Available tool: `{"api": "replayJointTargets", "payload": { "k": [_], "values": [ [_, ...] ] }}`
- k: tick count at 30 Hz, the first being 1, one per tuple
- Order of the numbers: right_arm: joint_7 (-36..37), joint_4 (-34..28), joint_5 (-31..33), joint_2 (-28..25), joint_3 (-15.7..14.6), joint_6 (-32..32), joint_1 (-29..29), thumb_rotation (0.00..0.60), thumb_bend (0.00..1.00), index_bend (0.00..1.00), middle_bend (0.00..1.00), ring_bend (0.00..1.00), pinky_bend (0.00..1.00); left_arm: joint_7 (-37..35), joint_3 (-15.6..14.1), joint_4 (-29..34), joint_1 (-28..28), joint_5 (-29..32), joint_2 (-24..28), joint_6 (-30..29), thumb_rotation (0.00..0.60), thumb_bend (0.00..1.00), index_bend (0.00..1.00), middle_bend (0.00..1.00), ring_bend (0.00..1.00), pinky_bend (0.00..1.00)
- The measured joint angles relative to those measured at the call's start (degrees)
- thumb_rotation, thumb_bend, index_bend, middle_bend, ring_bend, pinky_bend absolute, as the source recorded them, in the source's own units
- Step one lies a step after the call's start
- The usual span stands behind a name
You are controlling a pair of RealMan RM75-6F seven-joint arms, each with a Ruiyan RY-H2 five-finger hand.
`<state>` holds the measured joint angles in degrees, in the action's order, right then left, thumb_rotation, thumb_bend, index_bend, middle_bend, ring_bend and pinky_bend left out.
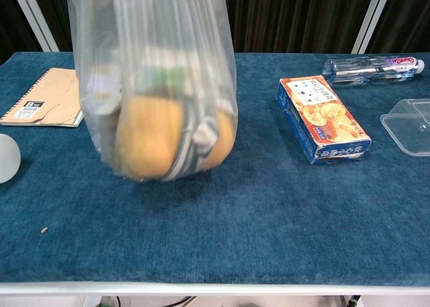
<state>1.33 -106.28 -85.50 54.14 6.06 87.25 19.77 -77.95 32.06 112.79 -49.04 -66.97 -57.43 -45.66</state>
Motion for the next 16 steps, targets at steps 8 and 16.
{"api": "replayJointTargets", "payload": {
  "k": [8,16],
  "values": [
    [5.4,11.9,-4.1,5.2,-6.7,10.0,-11.8,0.6,0.09,0.0,0.0,0.0,0.0,9.4,7.0,2.0,-3.3,10.8,6.1,0.4,0.0,0.0,0.32,0.38,0.36,0.51],
    [10.2,17.8,-4.0,9.2,-7.1,9.9,-15.0,0.6,0.09,0.0,0.0,0.0,0.0,16.2,11.0,2.7,-5.9,21.7,10.0,1.1,0.0,0.0,0.32,0.38,0.36,0.51]
  ]
}}
